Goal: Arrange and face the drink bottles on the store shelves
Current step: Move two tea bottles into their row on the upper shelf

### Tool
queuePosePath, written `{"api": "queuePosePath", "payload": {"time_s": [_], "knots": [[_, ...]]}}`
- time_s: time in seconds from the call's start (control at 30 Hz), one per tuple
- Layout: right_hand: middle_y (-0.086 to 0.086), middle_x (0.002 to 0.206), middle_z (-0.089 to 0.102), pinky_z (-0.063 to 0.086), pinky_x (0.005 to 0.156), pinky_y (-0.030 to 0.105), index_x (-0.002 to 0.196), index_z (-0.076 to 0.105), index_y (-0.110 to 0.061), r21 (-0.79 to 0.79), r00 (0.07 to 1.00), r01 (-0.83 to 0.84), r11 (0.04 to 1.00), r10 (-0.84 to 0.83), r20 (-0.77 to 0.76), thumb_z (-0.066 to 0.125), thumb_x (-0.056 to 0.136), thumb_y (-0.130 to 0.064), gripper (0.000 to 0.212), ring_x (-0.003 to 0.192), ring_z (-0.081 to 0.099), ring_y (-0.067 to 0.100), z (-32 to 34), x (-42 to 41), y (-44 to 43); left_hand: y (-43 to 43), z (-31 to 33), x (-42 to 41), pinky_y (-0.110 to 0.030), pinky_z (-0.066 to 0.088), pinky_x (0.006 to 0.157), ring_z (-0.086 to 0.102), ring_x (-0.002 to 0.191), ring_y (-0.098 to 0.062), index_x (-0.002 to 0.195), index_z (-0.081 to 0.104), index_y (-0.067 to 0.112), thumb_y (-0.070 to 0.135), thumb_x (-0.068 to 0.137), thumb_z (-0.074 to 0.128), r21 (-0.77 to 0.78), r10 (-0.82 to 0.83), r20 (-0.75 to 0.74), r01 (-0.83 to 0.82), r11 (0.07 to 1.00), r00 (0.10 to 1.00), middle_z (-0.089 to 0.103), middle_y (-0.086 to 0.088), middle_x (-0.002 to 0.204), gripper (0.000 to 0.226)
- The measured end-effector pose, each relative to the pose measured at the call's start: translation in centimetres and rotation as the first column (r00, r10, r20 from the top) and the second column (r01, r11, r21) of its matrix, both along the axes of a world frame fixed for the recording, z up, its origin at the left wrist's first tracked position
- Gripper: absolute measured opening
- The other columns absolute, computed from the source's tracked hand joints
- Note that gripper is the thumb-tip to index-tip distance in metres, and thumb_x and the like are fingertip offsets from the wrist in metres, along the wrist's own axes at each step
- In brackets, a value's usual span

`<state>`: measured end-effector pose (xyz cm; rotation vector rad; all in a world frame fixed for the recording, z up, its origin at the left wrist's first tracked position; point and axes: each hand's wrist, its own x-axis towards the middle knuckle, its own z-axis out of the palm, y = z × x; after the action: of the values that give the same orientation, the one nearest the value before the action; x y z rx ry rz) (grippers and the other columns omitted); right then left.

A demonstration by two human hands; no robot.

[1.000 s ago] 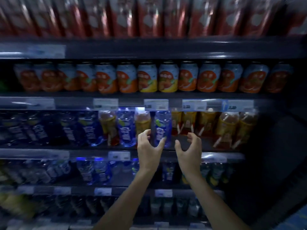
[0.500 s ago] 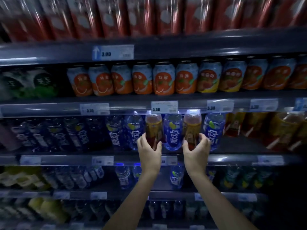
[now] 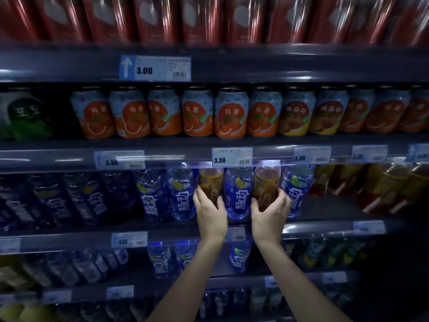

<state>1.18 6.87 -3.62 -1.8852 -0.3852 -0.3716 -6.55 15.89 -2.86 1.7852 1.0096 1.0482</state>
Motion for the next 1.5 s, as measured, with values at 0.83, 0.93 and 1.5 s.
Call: {"api": "queuePosePath", "payload": {"time_s": [0.83, 0.93, 1.5], "knots": [[0.006, 0.131, 0.049, 0.045, 0.076, 0.029, 0.135, 0.032, -0.018, -0.042, 0.997, -0.015, 0.999, 0.012, -0.076, 0.083, 0.073, -0.028, 0.081, 0.112, 0.056, 0.026, -0.5, 0.8, -1.0, -0.2, -1.0, -1.9, -0.044, 0.043, 0.103, 0.045, 0.127, -0.026, 0.146, 0.026, 0.005, 0.02, 0.083, 0.072, 0.121, 0.033, -0.041, -0.027, 0.992, 0.999, 0.043, -0.012, 0.139, 0.08], [0.007, 0.131, 0.049, 0.045, 0.076, 0.028, 0.135, 0.032, -0.018, -0.03, 0.996, -0.021, 0.999, 0.018, -0.083, 0.083, 0.074, -0.028, 0.08, 0.113, 0.056, 0.026, -0.5, 0.7, -1.0, -0.6, -0.9, -2.0, -0.043, 0.043, 0.104, 0.044, 0.128, -0.023, 0.147, 0.025, 0.008, 0.02, 0.082, 0.073, 0.1, 0.039, -0.022, -0.036, 0.994, 0.999, 0.042, -0.009, 0.14, 0.081], [0.01, 0.134, 0.05, 0.044, 0.09, 0.036, 0.136, 0.041, -0.007, -0.011, 0.986, 0.016, 1.0, -0.017, -0.164, 0.084, 0.072, -0.026, 0.08, 0.119, 0.053, 0.028, 0.0, 0.8, -0.9, -1.3, -0.6, -0.3, -0.044, 0.047, 0.096, 0.05, 0.111, -0.03, 0.133, 0.041, -0.001, 0.019, 0.071, 0.083, -0.049, 0.201, 0.062, -0.198, 0.979, 0.978, 0.04, -0.014, 0.125, 0.077]]}}
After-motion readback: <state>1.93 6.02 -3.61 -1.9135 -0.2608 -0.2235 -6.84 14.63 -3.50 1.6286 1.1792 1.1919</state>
